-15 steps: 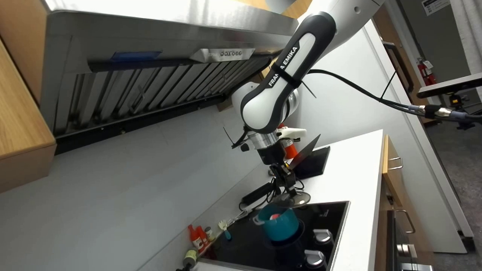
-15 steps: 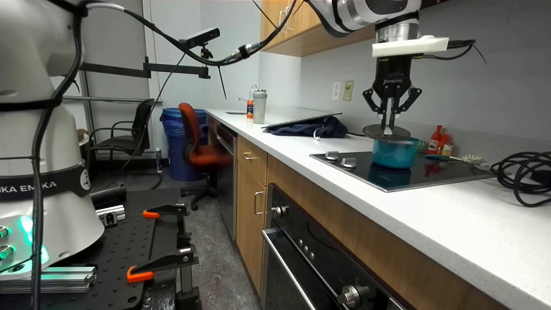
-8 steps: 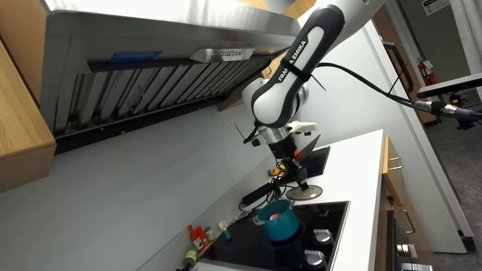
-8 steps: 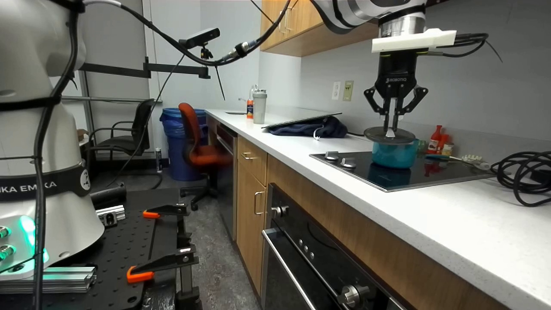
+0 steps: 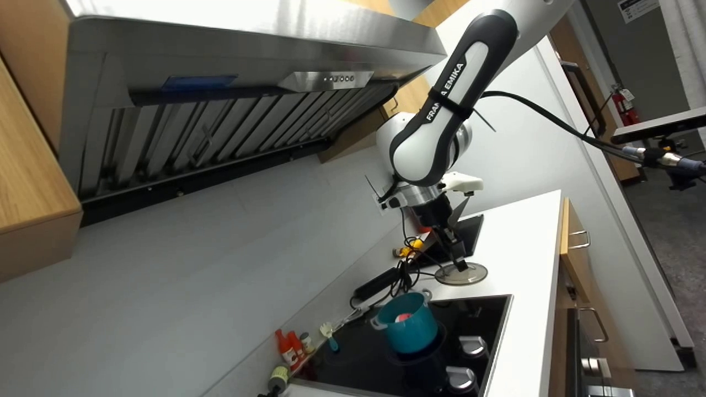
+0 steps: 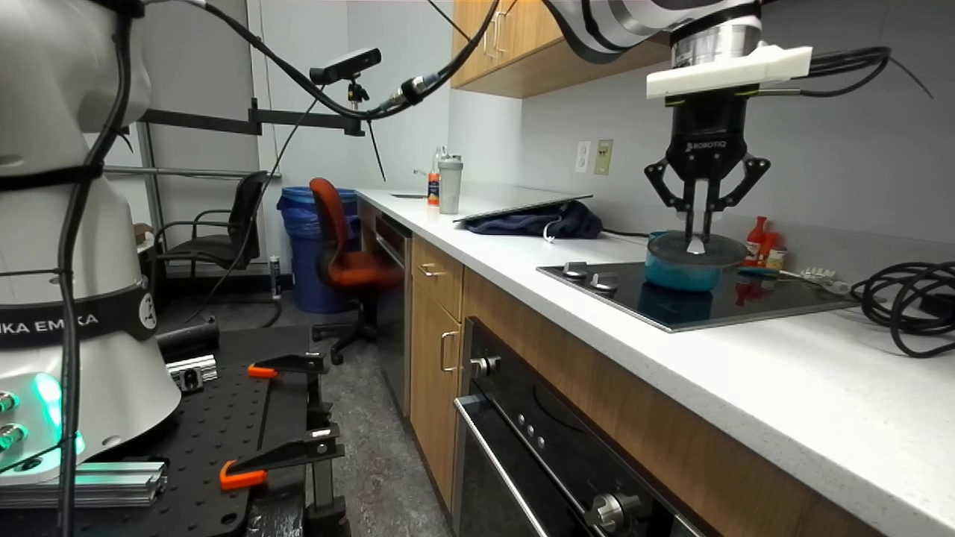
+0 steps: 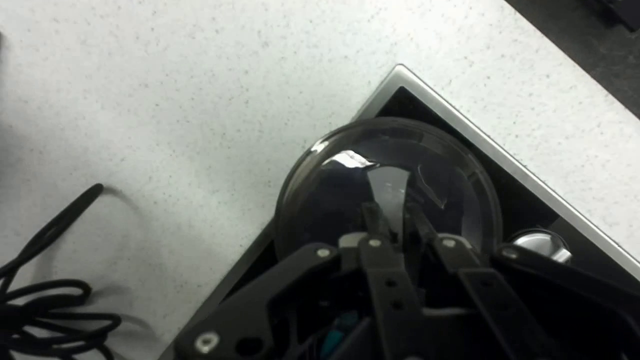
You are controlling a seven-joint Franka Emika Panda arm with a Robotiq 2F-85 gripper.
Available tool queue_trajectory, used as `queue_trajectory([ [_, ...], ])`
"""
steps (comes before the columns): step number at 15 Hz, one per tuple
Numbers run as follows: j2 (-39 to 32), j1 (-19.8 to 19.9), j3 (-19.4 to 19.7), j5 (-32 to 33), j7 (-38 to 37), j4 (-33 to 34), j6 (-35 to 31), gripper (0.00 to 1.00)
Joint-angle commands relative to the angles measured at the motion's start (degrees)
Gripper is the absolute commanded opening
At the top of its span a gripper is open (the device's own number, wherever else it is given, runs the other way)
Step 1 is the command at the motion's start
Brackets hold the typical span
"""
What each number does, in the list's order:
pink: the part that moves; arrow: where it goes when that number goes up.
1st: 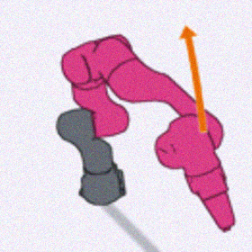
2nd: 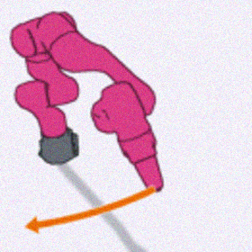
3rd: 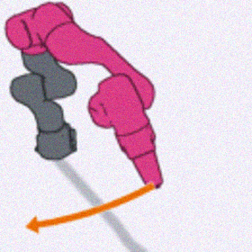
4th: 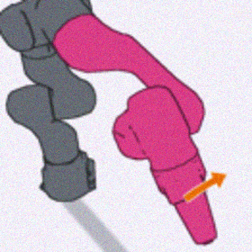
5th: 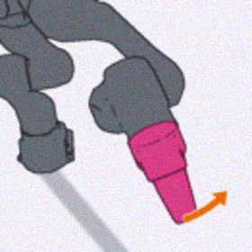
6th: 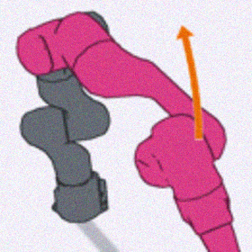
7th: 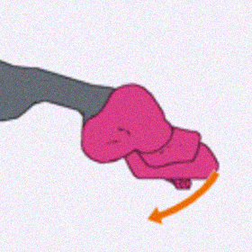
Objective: Remove the lid from the blue pot
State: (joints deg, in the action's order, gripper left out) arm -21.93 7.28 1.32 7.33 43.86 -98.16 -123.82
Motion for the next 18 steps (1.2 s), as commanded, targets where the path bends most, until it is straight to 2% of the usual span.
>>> queue_trajectory([
  [1, 0.43, 1.01, 0.7, -0.65, -3.7, -1.17, -2.88, 0.04],
  [6, -2.77, 3.6, 2.46, -0.84, -5.6, 3.95, -2.82, 0.04],
  [13, -11.0, 8.53, 3.78, -2.09, -5.21, 16.58, -0.1, 0.04],
  [14, -12.29, 9.16, 3.7, -2.23, -4.93, 18.62, 0.63, 0.4],
  [16, -14.53, 10.08, 3.55, -2.24, -4.79, 22.4, 1.89, 0.47],
  [18, -16.83, 10.85, 3.44, -2.22, -4.47, 26.52, 3.56, 0.63],
])
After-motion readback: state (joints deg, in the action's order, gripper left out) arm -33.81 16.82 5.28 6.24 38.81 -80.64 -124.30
